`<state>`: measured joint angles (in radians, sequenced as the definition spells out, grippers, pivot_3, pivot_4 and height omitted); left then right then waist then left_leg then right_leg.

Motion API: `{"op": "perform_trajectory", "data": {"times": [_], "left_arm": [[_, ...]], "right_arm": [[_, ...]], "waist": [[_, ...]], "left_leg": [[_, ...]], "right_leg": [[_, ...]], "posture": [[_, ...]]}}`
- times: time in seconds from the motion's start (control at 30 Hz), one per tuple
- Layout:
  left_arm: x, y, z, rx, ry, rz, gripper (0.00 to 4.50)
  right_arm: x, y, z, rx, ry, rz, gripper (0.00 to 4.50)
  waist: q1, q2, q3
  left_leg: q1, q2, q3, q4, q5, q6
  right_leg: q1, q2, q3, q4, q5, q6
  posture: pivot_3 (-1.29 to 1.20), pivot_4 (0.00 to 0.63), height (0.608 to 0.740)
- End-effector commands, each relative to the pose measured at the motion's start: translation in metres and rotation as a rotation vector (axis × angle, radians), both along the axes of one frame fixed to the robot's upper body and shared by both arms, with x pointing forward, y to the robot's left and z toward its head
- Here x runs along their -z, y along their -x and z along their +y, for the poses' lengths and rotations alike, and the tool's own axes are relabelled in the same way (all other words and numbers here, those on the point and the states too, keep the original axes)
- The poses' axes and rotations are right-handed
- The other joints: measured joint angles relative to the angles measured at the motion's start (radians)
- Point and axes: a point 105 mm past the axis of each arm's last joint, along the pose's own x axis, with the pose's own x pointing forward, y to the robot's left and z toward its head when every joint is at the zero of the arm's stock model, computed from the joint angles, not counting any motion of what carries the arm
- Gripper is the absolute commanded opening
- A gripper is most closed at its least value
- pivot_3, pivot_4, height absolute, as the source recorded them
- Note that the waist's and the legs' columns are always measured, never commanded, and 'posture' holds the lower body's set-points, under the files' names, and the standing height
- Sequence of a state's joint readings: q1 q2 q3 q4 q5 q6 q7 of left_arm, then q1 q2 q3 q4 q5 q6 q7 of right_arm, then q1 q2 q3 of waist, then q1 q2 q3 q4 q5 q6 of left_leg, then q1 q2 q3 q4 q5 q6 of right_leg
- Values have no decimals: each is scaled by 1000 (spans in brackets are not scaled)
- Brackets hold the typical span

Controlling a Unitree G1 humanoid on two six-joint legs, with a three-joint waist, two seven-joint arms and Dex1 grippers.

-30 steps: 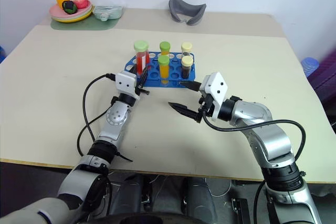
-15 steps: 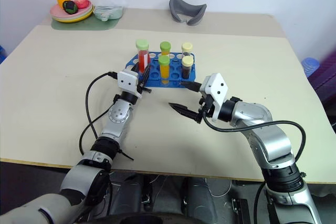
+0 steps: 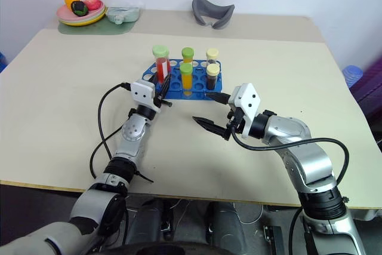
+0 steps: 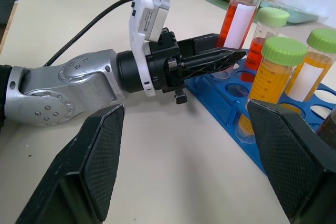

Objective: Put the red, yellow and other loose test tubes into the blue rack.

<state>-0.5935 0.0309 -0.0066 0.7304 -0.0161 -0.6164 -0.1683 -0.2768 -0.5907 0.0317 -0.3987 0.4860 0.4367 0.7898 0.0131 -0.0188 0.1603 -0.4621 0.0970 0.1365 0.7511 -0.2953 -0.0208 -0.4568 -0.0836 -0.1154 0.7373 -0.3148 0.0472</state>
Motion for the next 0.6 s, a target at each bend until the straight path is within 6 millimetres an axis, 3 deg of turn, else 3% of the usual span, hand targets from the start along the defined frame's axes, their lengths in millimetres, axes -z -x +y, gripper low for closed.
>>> {"op": "perform_trajectory", "data": {"times": [0.03,0.6], "left_arm": [[6,5,1,-12,9,1,894],[10,4,5,-34,4,20,894]], "right_arm": [[-14,5,0,-11,-13,-58,3798],[-14,6,1,-18,-14,-53,3798]], "waist": [[0,0,0],[-1,2,-1]], "left_leg": [[0,0,0,0,0,0],[0,0,0,0,0,0]], "right_leg": [[0,0,0,0,0,0],[0,0,0,0,0,0]], "posture": [[0,150,679],[0,150,679]]}}
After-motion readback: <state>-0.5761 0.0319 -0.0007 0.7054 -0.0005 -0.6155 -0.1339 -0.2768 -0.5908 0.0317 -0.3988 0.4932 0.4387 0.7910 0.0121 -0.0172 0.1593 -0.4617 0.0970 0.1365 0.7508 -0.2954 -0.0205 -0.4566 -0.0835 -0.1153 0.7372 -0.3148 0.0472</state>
